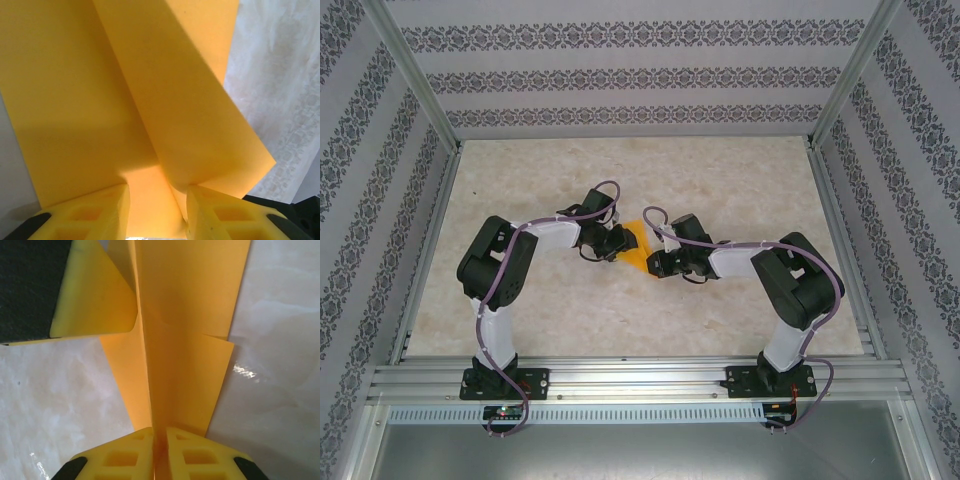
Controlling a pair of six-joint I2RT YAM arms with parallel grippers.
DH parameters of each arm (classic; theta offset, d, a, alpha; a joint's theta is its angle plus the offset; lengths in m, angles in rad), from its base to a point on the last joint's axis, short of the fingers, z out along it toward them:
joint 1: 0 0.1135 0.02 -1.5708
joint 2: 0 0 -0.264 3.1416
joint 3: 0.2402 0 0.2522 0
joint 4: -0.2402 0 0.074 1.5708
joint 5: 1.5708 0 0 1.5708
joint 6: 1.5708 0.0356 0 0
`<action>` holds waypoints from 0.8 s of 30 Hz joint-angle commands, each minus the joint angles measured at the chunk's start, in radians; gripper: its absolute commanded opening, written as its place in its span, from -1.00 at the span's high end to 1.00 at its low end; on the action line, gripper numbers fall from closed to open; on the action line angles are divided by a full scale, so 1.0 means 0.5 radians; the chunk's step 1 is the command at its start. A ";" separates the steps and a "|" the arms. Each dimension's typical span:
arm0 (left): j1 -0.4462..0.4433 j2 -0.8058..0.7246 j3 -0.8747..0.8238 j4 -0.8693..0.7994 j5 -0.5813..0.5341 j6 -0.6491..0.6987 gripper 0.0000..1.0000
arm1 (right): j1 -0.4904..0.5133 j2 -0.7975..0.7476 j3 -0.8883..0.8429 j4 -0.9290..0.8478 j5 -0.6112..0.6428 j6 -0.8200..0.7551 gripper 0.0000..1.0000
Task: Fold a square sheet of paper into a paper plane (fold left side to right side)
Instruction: Fourth fold the wing at the center of the table.
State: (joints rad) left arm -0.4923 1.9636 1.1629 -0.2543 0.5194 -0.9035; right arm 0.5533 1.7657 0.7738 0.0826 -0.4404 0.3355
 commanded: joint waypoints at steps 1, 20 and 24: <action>-0.021 0.053 0.040 0.056 0.010 -0.031 0.26 | -0.028 0.028 -0.020 0.046 -0.055 0.020 0.69; -0.020 0.056 0.024 0.018 -0.023 -0.012 0.26 | -0.160 -0.019 0.228 -0.078 -0.275 0.102 0.36; -0.019 0.044 0.021 0.008 -0.026 -0.012 0.26 | -0.098 0.000 0.209 -0.159 -0.159 0.035 0.34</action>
State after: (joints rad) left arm -0.4923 1.9675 1.1645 -0.2531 0.5194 -0.9039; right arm 0.4812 1.7416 0.8730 0.0456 -0.5491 0.3901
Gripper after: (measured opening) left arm 0.367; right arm 0.330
